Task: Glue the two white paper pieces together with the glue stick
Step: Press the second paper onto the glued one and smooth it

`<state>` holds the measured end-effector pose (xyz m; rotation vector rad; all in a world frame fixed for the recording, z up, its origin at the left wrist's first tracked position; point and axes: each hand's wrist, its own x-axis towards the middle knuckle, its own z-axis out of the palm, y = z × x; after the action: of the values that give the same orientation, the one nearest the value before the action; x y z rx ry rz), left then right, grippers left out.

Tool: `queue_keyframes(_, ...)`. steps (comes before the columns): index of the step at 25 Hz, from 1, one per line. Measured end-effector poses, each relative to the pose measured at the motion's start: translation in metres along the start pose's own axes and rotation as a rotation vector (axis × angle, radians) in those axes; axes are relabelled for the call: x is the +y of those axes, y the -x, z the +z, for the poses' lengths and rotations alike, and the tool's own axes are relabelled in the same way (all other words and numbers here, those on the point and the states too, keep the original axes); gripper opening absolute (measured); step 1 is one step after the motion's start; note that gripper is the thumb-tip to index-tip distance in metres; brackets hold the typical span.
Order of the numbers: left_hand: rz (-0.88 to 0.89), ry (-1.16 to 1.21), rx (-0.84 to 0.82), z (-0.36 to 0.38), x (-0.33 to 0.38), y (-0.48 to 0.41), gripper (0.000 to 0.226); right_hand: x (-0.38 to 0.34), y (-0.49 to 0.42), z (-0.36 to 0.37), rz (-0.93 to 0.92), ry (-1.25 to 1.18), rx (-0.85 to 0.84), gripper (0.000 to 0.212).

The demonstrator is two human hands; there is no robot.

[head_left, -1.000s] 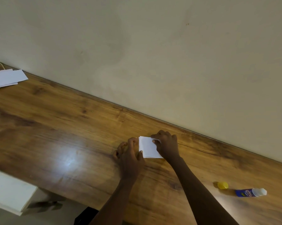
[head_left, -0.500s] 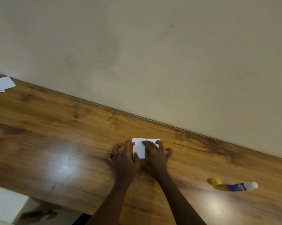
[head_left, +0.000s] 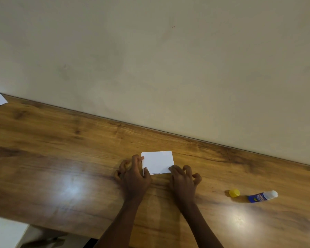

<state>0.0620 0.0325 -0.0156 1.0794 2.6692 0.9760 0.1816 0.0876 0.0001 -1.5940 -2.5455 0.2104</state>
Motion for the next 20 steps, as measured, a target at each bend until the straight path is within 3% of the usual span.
queue_keyframes(4,-0.06,0.068,-0.035,-0.003,0.002,-0.001,0.041,-0.026,0.014,0.001,-0.126,0.013,-0.019,0.039)
queue_keyframes(7,-0.089,0.09,-0.071,-0.005,0.002,-0.001,0.039,-0.043,0.016,0.006,-0.225,-0.035,-0.005,0.024)
queue_keyframes(8,-0.085,0.086,-0.071,-0.004,0.001,-0.001,0.038,-0.043,0.014,0.007,-0.211,-0.065,0.001,0.014)
queue_keyframes(11,-0.089,0.088,-0.049,0.001,-0.003,-0.002,0.033,-0.037,0.005,0.008,-0.139,-0.109,-0.044,0.028)
queue_keyframes(13,-0.082,0.09,-0.034,0.002,-0.003,-0.002,0.032,-0.034,0.003,0.01,-0.083,-0.084,-0.058,0.023)
queue_keyframes(20,-0.07,0.107,-0.045,0.003,-0.006,-0.002,0.05,-0.032,-0.021,0.012,0.024,-0.078,-0.097,0.033)
